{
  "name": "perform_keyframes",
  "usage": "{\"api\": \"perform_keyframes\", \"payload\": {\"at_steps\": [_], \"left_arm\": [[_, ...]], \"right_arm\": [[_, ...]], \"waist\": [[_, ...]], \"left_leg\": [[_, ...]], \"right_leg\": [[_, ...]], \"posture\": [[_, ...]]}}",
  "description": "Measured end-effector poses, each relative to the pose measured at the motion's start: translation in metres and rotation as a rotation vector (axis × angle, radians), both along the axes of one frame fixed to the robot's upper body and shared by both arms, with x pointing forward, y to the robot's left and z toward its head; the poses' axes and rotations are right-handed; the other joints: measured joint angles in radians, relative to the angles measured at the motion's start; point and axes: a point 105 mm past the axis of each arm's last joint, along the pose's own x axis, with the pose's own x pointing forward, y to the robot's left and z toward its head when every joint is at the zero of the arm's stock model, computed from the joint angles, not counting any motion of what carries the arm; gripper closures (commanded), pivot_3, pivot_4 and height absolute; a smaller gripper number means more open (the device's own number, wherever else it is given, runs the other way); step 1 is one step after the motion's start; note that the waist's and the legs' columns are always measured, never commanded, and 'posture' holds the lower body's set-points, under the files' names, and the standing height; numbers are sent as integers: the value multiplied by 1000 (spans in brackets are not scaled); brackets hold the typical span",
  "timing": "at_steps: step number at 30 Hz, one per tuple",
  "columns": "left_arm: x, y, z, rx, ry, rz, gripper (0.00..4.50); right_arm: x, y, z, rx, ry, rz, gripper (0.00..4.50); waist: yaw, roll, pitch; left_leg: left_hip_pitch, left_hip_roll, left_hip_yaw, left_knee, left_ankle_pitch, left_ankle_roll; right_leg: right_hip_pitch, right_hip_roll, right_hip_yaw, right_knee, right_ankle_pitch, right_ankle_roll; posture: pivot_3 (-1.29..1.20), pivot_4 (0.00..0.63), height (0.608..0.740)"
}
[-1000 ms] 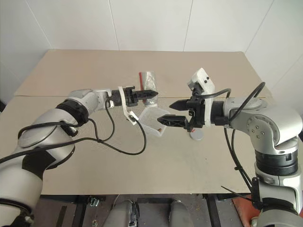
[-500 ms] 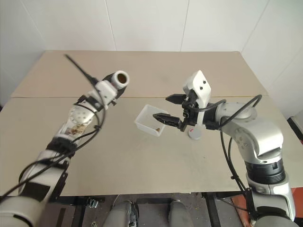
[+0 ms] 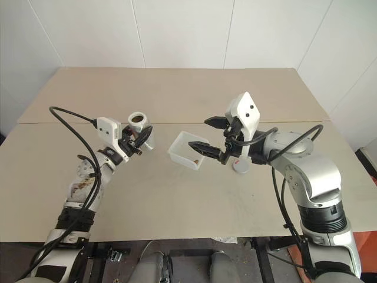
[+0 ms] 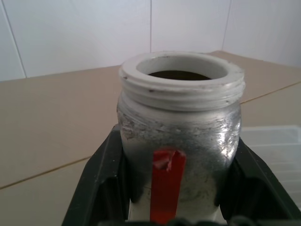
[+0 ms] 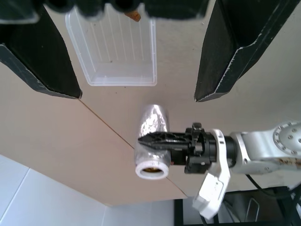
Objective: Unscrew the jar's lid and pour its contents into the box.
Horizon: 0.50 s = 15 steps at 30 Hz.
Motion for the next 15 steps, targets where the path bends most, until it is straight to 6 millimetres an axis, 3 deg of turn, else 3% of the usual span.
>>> {"api": "perform_keyframes", "payload": {"at_steps": [1, 2, 4, 9, 13, 15], "left_arm": [[1, 0, -6, 7, 8, 3, 2552], [2, -1, -12, 14, 17, 5, 1992], [2, -1, -18, 23, 28, 8, 1583], [1, -3, -22, 50, 17, -4, 65], [-8, 3, -28, 72, 25, -10, 12], [-22, 12, -30, 125, 35, -25, 12]], "right_arm": [[0, 0, 0, 1, 0, 0, 35], [0, 0, 0, 1, -2, 1, 0], [-1, 1, 1, 1, -4, 3, 0], [-2, 1, 1, 0, -5, 6, 0], [-2, 2, 1, 0, -5, 7, 0], [-2, 2, 0, -2, -2, 9, 0]], "waist": [[0, 0, 0], [1, 0, 0], [2, 0, 0], [3, 0, 0], [0, 0, 0], [-7, 0, 0]], "left_leg": [[0, 0, 0, 0, 0, 0], [0, 0, 0, 0, 0, 0], [0, 0, 0, -1, 0, 0], [0, 0, 0, -1, 0, 0], [0, 0, 0, -1, 0, 0], [0, 1, 0, -2, 0, 0]], "right_leg": [[0, 0, 0, 0, 0, 0], [0, 0, 0, 0, 0, 0], [0, 0, 0, -1, 0, 0], [0, 0, 0, -1, 0, 0], [-1, 0, 0, -1, 0, 0], [-1, 0, 1, -1, 0, 0]], "posture": [[0, 150, 740], [0, 150, 740], [0, 150, 740], [0, 150, 740], [0, 150, 740], [0, 150, 740]]}}
